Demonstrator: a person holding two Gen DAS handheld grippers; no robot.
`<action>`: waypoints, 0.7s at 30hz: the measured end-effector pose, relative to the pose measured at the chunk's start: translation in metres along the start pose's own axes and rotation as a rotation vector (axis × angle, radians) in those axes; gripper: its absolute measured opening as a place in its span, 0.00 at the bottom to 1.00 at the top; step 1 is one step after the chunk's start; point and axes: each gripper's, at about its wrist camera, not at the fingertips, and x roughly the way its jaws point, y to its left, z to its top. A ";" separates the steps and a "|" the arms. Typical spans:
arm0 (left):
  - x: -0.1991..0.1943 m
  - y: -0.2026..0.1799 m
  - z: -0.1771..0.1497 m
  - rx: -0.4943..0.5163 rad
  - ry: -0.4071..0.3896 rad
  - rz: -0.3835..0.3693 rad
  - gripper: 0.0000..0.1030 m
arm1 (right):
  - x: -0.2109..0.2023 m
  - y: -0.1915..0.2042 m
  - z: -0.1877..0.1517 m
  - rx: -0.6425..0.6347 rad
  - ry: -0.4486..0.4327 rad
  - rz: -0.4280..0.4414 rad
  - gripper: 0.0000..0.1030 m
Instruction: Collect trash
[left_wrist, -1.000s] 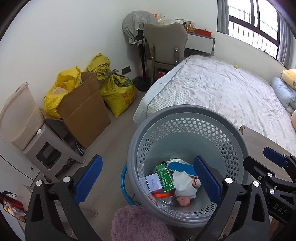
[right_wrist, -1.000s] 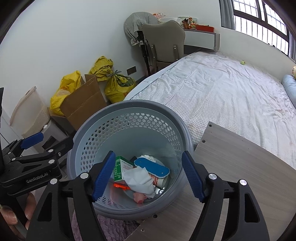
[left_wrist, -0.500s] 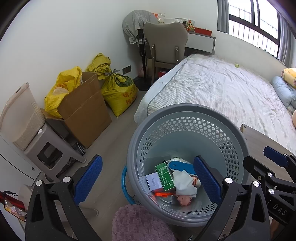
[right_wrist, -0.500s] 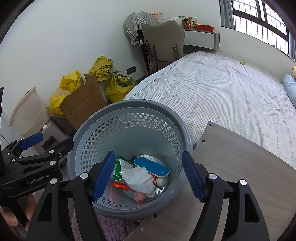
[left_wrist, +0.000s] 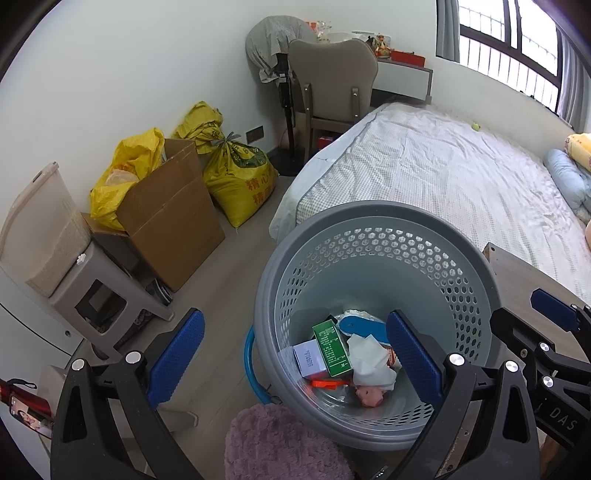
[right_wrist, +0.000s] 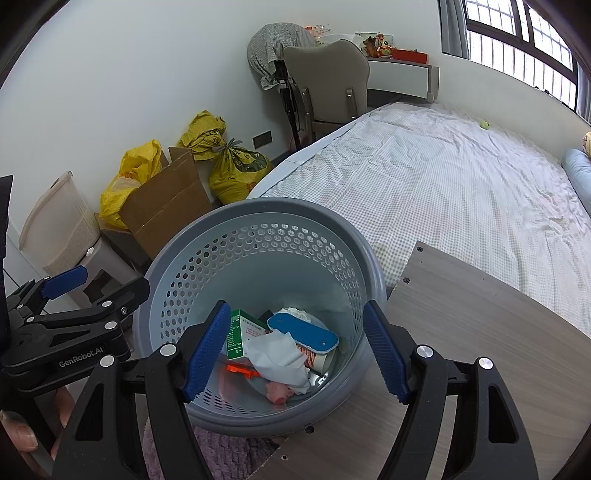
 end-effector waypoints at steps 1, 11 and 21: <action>0.000 0.000 0.000 0.001 0.000 -0.002 0.94 | 0.000 0.000 0.000 -0.001 0.000 -0.001 0.69; 0.002 -0.002 0.000 0.007 0.012 -0.007 0.94 | 0.000 -0.001 0.001 -0.005 -0.002 -0.006 0.69; 0.001 -0.003 -0.001 0.006 0.011 -0.010 0.94 | 0.000 -0.002 0.000 -0.007 -0.005 -0.006 0.69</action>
